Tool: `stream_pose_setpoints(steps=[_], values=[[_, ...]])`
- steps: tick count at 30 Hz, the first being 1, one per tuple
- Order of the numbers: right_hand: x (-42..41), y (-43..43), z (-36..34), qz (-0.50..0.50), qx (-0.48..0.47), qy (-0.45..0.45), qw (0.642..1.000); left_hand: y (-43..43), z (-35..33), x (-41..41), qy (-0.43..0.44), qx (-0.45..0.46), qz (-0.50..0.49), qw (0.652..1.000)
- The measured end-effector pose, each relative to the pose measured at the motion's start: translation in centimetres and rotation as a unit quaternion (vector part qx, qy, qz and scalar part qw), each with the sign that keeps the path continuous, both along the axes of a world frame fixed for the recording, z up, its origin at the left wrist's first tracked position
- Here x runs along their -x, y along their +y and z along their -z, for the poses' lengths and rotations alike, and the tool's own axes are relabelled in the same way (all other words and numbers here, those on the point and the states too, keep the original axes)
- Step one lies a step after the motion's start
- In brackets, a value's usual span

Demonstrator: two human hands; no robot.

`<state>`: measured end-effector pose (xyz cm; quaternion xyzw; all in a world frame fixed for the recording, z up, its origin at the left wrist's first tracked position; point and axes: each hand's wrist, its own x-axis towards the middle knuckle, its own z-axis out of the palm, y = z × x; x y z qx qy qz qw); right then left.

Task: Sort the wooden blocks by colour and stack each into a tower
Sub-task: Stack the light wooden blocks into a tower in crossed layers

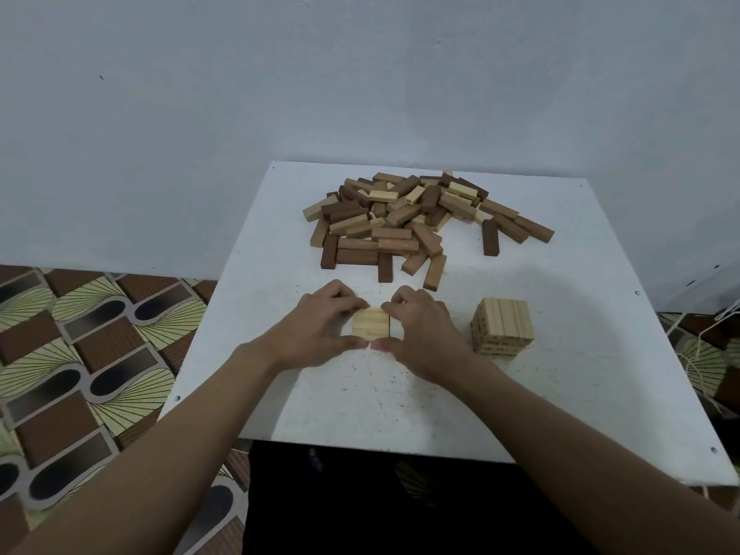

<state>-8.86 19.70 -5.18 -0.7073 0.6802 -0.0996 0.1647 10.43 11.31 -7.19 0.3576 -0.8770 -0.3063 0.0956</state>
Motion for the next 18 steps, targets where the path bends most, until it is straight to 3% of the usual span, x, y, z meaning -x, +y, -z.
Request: stream_pose_setpoints(steps=[12, 18], values=[[-0.5, 0.3, 0.1, -0.041, 0.019, 0.084, 0.995, -0.2, -0.8, -0.3, -0.060, 0.016, 0.045, 0.997], [-0.9, 0.5, -2.0, -0.039, 0.029, 0.091, 0.995, 0.1, -2.7, -0.6, 0.001, 0.028, 0.038, 0.999]])
